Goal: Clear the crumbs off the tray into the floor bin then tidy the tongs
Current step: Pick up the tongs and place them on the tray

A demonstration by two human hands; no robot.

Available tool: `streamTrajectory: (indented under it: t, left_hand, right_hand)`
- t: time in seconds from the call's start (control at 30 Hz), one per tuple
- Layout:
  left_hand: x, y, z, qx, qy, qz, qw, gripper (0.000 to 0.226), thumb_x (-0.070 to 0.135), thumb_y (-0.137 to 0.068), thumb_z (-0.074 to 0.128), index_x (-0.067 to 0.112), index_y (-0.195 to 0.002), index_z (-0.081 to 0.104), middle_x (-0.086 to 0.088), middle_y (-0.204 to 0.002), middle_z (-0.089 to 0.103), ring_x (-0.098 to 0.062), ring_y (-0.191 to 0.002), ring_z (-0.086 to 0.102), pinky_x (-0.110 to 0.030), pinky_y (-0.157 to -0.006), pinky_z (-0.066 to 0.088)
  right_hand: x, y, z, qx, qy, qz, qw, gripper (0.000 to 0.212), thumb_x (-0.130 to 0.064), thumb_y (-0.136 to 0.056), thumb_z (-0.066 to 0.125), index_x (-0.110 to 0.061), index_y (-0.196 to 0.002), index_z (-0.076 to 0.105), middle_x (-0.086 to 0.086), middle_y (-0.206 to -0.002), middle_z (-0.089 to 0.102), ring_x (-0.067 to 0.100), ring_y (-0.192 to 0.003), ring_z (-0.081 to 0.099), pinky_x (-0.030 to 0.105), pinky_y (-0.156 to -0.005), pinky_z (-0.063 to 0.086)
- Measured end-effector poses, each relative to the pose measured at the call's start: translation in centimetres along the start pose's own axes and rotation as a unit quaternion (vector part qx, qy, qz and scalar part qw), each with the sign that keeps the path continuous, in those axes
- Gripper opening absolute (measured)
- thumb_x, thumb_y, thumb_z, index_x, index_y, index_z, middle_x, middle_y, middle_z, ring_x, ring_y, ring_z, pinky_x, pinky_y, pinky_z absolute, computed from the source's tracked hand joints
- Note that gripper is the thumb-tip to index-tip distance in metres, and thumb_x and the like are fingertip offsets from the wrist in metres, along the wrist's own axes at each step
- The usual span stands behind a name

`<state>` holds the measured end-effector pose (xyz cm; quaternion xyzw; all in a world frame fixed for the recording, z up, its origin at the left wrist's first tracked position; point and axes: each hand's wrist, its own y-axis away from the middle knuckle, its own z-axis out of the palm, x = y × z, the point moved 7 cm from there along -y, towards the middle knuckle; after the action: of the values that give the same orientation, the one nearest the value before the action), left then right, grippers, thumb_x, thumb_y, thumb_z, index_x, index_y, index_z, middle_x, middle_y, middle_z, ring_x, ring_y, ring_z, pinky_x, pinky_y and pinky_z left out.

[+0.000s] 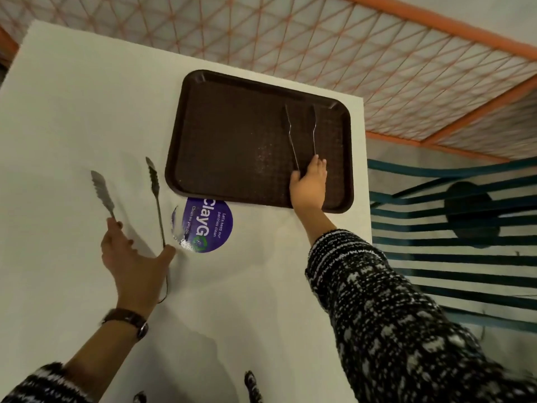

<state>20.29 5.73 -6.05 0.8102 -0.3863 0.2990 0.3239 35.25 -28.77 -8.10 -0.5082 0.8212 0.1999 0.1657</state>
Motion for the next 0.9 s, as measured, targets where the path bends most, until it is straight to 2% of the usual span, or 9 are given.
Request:
streamTrajectory:
  t: [0.1,0.13,0.2,0.3,0.5,0.7,0.8,0.9]
  left_hand:
    - [-0.2,0.1,0.2,0.003,0.003,-0.015,1.0,0.103,0.013,-0.069,0.08,0.013,-0.148,0.014,-0.014,-0.147,0.027,-0.035,-0.125,0.039,-0.048,-0.105,0.037]
    - [-0.1,0.3,0.0,0.002,0.008,-0.024,1.0,0.103,0.012,-0.069,0.08,0.013,-0.148,0.014,-0.014,-0.147,0.027,-0.035,-0.126,0.038,-0.047,-0.105,0.037]
    - [3.3,-1.8,2.5,-0.009,0.013,0.029,0.999,0.103,0.012,-0.07,0.079,0.013,-0.148,0.013,-0.014,-0.147,0.027,-0.034,-0.125,0.038,-0.045,-0.104,0.037]
    - [3.8,-2.5,2.7,-0.011,0.013,0.027,0.999,0.104,0.013,-0.068,0.081,0.013,-0.148,0.014,-0.014,-0.146,0.029,-0.034,-0.12,0.042,-0.046,-0.101,0.04]
    - [3.3,-1.1,3.0,-0.013,0.009,0.031,0.999,0.105,0.011,-0.066,0.082,0.012,-0.148,0.015,-0.015,-0.144,0.031,-0.034,-0.116,0.045,-0.046,-0.097,0.042]
    - [5.0,-0.5,4.0,-0.031,0.02,0.032,0.999,0.105,0.015,-0.067,0.082,0.011,-0.147,0.015,-0.014,-0.146,0.03,-0.032,-0.122,0.042,-0.043,-0.097,0.042]
    - [6.7,-0.6,5.4,-0.05,0.012,0.062,0.997,0.103,0.012,-0.066,0.082,0.01,-0.147,0.018,-0.015,-0.145,0.032,-0.032,-0.125,0.041,-0.041,-0.096,0.042]
    - [8.7,-1.5,7.6,-0.084,0.027,0.073,0.993,0.102,0.007,-0.065,0.081,0.014,-0.146,0.02,-0.011,-0.146,0.032,-0.029,-0.129,0.039,-0.032,-0.095,0.04]
  right_hand:
    - [-0.8,0.3,0.6,0.013,-0.037,0.006,0.999,0.061,-0.024,-0.096,0.04,-0.004,-0.148,0.017,0.013,-0.157,0.018,0.021,-0.146,0.011,0.033,-0.117,0.022]
    - [-1.1,0.3,0.8,0.011,-0.05,0.009,0.999,0.06,-0.023,-0.096,0.04,-0.003,-0.148,0.017,0.013,-0.157,0.018,0.02,-0.147,0.01,0.032,-0.117,0.02]
    - [-0.3,-2.3,-0.5,0.049,-0.09,0.038,0.994,0.06,-0.022,-0.097,0.04,-0.001,-0.148,0.015,0.013,-0.157,0.017,0.02,-0.147,0.007,0.031,-0.119,0.015]
    - [-1.3,-2.9,-0.1,0.05,-0.109,0.046,0.992,0.06,-0.02,-0.098,0.04,0.0,-0.147,0.014,0.013,-0.157,0.018,0.023,-0.147,0.007,0.034,-0.12,0.013]
    - [-0.1,-1.8,0.4,0.031,-0.09,0.059,0.994,0.061,-0.021,-0.098,0.039,-0.001,-0.148,0.012,0.012,-0.157,0.017,0.023,-0.147,0.007,0.037,-0.12,0.012]
    - [-0.3,-1.4,-0.2,0.017,-0.067,0.047,0.997,0.068,-0.028,-0.097,0.043,-0.005,-0.149,0.006,0.01,-0.159,0.008,0.023,-0.147,0.002,0.039,-0.12,0.002]
    - [0.2,0.0,-1.2,0.024,-0.051,0.03,0.998,0.065,-0.029,-0.097,0.043,-0.007,-0.149,0.011,0.009,-0.159,0.011,0.023,-0.147,0.002,0.039,-0.119,0.0]
    - [1.1,2.3,-2.1,0.035,-0.04,0.006,0.999,0.062,-0.027,-0.096,0.045,-0.009,-0.148,0.016,0.008,-0.158,0.013,0.023,-0.147,0.002,0.039,-0.118,-0.002]
